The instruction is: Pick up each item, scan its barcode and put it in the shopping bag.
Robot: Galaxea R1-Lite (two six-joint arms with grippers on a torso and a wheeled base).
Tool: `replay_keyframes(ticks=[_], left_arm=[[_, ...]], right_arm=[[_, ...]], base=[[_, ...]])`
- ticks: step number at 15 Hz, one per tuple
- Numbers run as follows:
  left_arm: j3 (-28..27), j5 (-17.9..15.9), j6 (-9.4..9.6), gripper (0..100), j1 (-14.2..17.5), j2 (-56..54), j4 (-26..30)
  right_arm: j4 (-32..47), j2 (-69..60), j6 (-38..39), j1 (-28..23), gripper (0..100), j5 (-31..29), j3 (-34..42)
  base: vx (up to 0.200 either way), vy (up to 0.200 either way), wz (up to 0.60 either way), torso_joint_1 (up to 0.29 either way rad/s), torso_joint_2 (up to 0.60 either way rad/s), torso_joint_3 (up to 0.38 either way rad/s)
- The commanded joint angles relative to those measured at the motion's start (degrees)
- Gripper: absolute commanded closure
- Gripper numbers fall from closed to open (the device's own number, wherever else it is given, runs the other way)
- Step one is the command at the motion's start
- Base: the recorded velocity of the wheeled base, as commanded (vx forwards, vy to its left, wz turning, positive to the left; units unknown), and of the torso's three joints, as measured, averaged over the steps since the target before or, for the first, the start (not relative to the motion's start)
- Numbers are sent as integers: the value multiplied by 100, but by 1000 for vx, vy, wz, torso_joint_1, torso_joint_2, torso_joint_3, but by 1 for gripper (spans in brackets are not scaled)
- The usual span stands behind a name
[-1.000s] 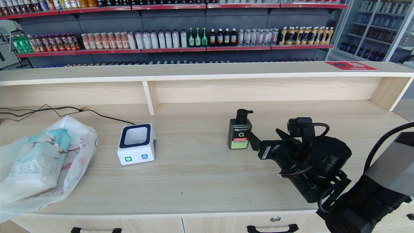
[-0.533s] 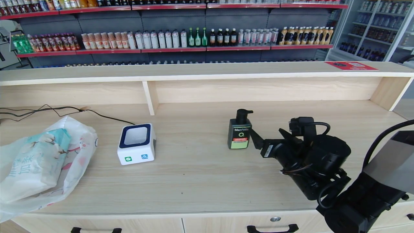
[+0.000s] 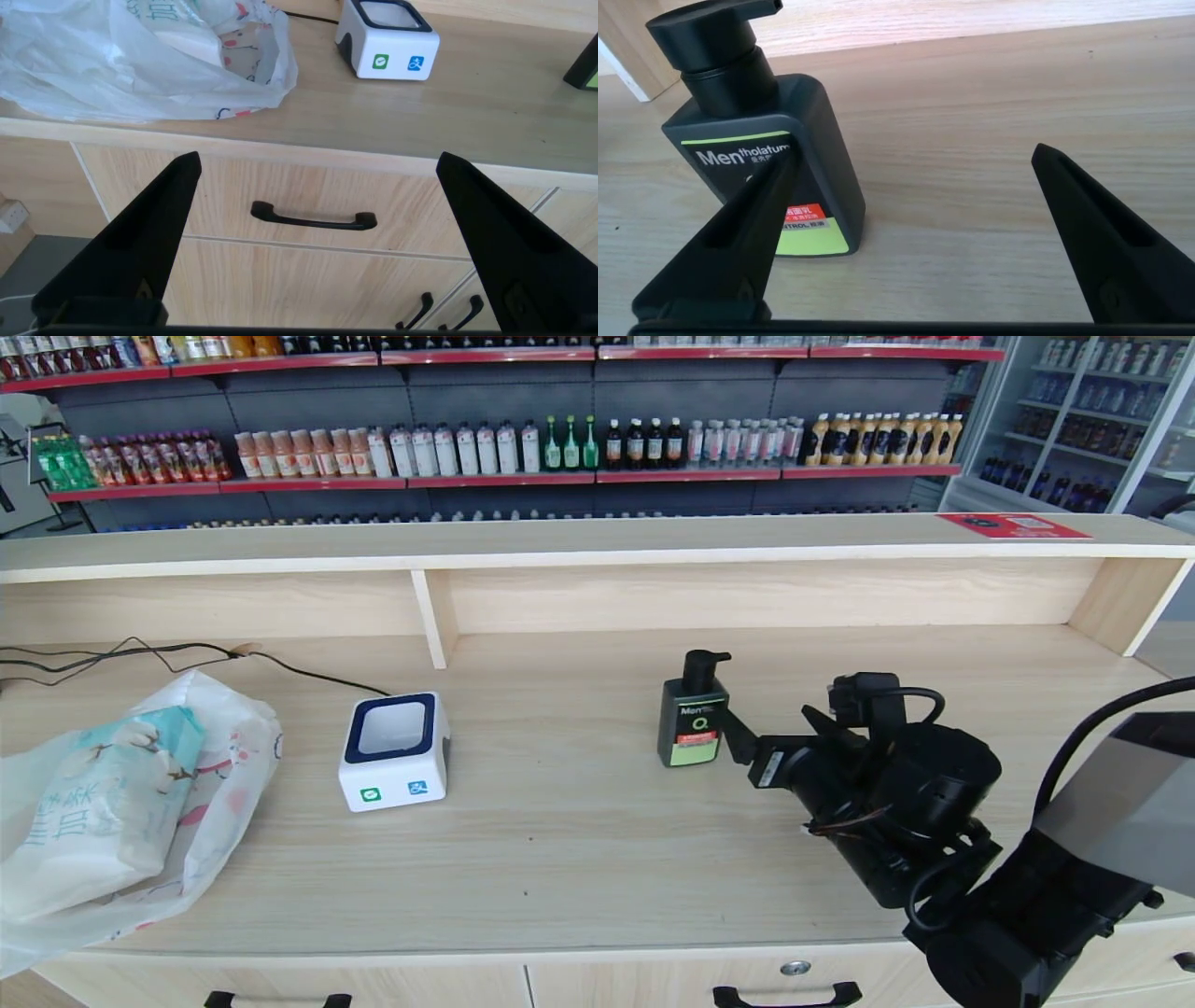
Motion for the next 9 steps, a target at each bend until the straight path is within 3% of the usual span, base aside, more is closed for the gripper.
replay_keyframes(ticks=[1, 9], left_arm=[[0, 1, -1, 0, 5, -2, -4], [0, 1, -1, 0, 5, -2, -4]], right_arm=[[-3, 65, 11, 4, 0, 1, -28], [-3, 161, 28, 12, 0, 1, -151]], base=[[0, 0, 0, 0, 0, 0], [0, 0, 0, 0, 0, 0]])
